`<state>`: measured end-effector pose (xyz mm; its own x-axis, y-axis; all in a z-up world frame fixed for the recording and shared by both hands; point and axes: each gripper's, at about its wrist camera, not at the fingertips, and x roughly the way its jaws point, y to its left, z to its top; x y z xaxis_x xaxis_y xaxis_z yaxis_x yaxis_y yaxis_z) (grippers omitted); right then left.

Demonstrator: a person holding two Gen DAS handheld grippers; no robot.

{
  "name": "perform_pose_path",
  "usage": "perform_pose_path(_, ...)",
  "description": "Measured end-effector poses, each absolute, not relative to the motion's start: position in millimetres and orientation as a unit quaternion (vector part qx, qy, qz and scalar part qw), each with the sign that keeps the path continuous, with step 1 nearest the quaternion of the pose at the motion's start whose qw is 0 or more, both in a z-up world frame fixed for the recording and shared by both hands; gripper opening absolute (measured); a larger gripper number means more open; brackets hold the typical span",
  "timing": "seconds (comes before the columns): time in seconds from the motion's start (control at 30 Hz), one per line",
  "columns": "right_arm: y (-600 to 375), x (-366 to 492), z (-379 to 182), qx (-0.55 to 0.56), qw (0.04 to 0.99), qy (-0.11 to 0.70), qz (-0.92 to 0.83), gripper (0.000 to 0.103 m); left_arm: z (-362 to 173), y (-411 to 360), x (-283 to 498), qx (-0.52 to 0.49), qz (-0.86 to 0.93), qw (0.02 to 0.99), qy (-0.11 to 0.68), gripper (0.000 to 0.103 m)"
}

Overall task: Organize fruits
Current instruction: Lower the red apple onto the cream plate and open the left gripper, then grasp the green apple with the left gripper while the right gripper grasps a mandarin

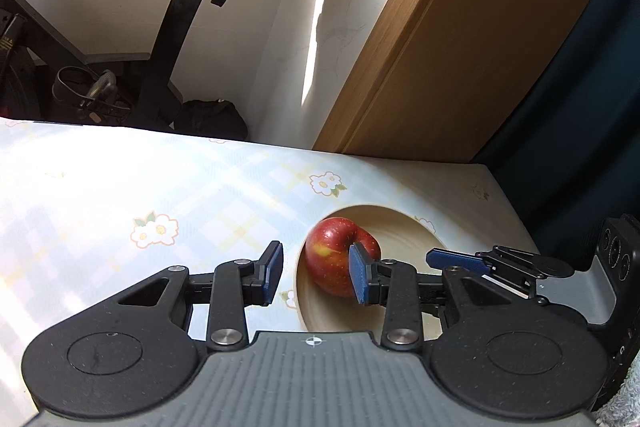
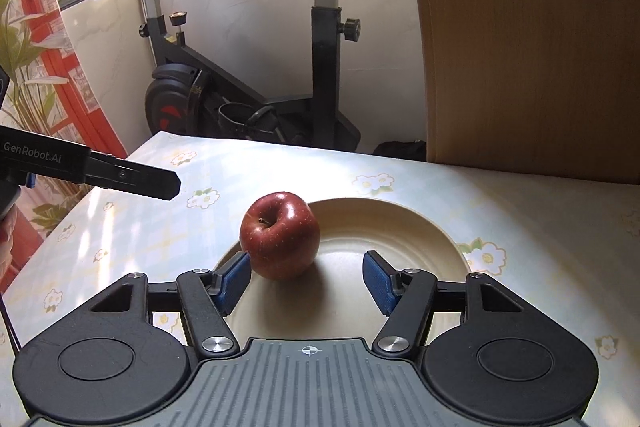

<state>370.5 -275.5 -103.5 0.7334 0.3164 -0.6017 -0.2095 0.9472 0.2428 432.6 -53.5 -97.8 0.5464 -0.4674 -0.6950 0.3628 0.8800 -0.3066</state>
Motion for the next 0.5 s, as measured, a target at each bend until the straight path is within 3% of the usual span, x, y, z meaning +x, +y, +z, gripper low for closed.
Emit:
perform_pose_path(0.23, -279.5, 324.4, -109.2, 0.075, 0.935, 0.333, 0.098, 0.048, -86.1, -18.1, 381.4, -0.038, -0.171, 0.906, 0.385, 0.04)
perform_pose_path(0.5, -278.8, 282.3, -121.9, 0.111, 0.931, 0.341, 0.07, 0.043, -78.4, 2.6, 337.9, -0.038, -0.121, 0.929, 0.349, 0.04)
